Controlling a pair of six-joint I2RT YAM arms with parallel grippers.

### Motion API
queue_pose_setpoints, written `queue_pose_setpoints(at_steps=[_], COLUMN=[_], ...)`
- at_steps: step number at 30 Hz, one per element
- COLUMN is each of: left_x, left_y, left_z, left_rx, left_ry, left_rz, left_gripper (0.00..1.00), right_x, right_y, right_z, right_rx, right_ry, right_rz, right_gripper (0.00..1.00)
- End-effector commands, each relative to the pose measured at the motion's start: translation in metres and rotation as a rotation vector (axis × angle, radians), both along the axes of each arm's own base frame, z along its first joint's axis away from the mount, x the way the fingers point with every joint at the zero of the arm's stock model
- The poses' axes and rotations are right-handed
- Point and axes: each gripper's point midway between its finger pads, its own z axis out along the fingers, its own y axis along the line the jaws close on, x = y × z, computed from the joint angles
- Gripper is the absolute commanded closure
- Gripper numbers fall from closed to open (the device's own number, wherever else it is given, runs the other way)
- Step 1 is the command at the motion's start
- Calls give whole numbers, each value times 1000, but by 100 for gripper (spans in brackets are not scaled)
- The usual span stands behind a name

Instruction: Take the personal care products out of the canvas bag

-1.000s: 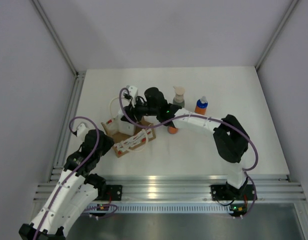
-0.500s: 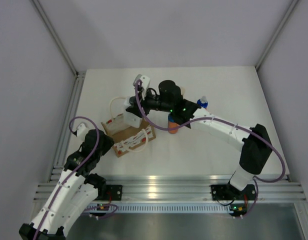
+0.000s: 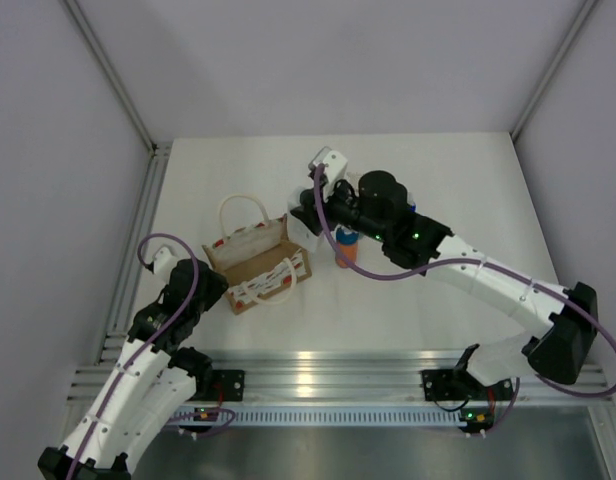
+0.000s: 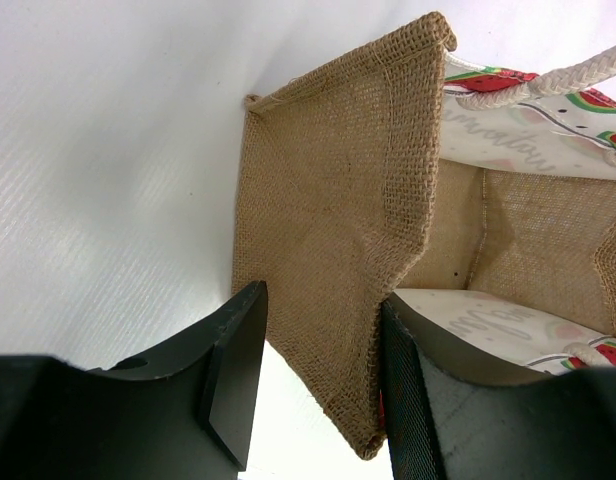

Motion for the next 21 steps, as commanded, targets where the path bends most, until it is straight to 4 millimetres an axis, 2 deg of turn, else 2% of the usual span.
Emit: queue_pose_setpoints(at_steps=[1, 2, 4, 6, 7, 9, 10, 12, 13, 16, 21], left_x=[3, 3, 4, 4, 5, 5, 5, 5, 5, 5, 6], left_y=[4, 4, 4, 5, 5, 6, 6, 6, 6, 6, 8], left_z=[2, 2, 3, 5, 7, 8, 9, 8, 8, 10, 9], left_rx=[-2, -2, 1, 5, 7, 12, 12, 11, 13, 16, 19], left_ry=[-27, -27, -30, -34, -37, -41, -45, -47, -46, -47, -44], left_rz=[28, 28, 30, 27, 29, 27, 29, 31, 30, 27, 42], left_gripper=[50, 50, 50, 50, 50, 50, 50, 50, 50, 50, 50], right_x=[-10, -11, -16, -11, -11, -11, -13, -18, -21, -21, -22], right_y=[-28, -29, -35, -41, -42, -48, -48, -54, -56, -62, -66], right_z=[53, 47, 51, 39, 23, 8, -13, -21, -35, -52, -63], right_rx=[153, 150, 182, 164, 142, 142, 146, 178, 168, 139, 140], right_ry=[-101, -99, -120, -109, -88, -68, -47, -50, -43, -24, 13], right_rz=[-67, -67, -65, -105, -110, -135, -135, -135, -134, -152, -174], right_gripper=[100, 100, 100, 100, 100, 100, 100, 100, 100, 100, 100])
